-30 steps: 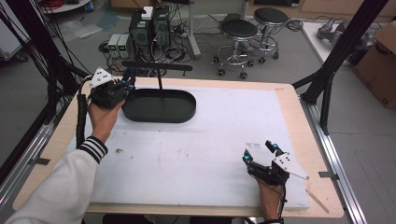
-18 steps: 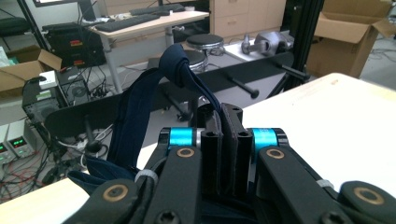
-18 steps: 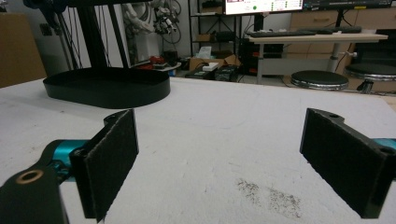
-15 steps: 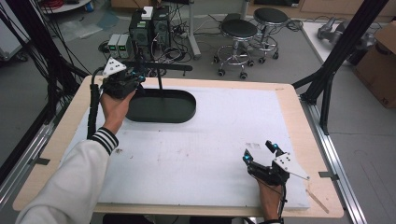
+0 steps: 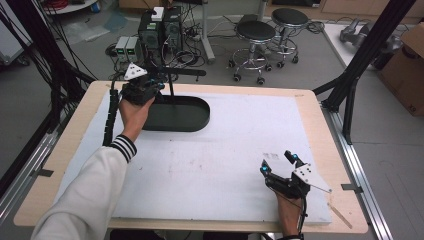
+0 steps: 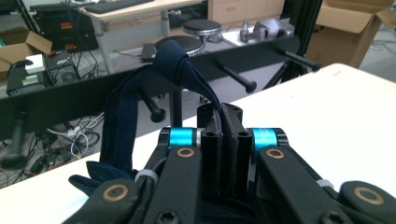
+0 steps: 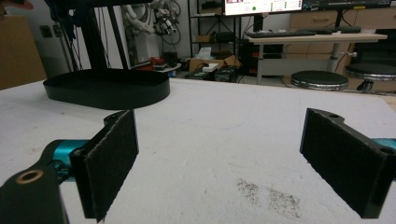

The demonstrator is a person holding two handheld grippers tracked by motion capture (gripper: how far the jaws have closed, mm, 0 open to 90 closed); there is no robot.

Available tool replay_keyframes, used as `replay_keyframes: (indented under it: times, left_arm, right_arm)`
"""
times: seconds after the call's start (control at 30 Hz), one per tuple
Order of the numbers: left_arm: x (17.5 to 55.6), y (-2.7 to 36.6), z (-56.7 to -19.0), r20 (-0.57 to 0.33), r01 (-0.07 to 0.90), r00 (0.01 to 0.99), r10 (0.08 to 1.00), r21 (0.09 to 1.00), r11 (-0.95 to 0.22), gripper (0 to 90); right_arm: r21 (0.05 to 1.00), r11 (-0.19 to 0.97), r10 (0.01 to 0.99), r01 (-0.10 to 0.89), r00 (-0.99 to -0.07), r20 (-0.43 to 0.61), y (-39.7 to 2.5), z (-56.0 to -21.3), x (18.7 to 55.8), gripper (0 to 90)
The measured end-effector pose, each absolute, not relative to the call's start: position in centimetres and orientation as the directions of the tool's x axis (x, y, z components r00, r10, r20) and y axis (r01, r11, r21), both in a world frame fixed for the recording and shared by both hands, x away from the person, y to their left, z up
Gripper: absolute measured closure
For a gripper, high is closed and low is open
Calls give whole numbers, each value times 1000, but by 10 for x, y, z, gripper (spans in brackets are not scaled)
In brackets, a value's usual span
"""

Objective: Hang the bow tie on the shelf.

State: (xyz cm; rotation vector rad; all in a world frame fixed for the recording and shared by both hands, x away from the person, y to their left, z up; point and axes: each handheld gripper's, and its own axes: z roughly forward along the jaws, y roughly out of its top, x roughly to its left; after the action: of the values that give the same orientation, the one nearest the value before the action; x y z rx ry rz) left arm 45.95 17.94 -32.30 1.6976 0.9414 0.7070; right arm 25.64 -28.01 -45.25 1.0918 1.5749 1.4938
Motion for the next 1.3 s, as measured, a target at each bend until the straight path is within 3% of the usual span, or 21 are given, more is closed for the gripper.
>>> replay_keyframes:
  times: [0.3,0.47,0.7,0.9,1.1,1.3]
  left_arm:
    - [467,175,-335,-13,305,516,857,937,-170,858]
    - [473,178,-342,-73,377,504,861,915,-143,846]
    - [476,177,-346,-64,370,528,847,915,-161,795]
    - [474,175,-344,-73,366,542,837,917,-156,648]
    - [453,180,-340,-138,388,621,772,909,-149,256]
    - [409,198,-331,-33,239,684,728,954,-181,230]
  right_arm:
    - [994,-21,913,107,-403,63,-281,-452,257,105]
    - [994,-21,913,107,-403,63,-281,-452,257,105]
    - [994,-23,914,109,-401,65,-280,-453,256,105]
    - [994,-24,913,108,-403,66,-281,-453,256,105]
    - [993,-37,906,111,-416,80,-282,-453,256,105]
    - [994,-25,903,108,-424,69,-281,-453,255,105]
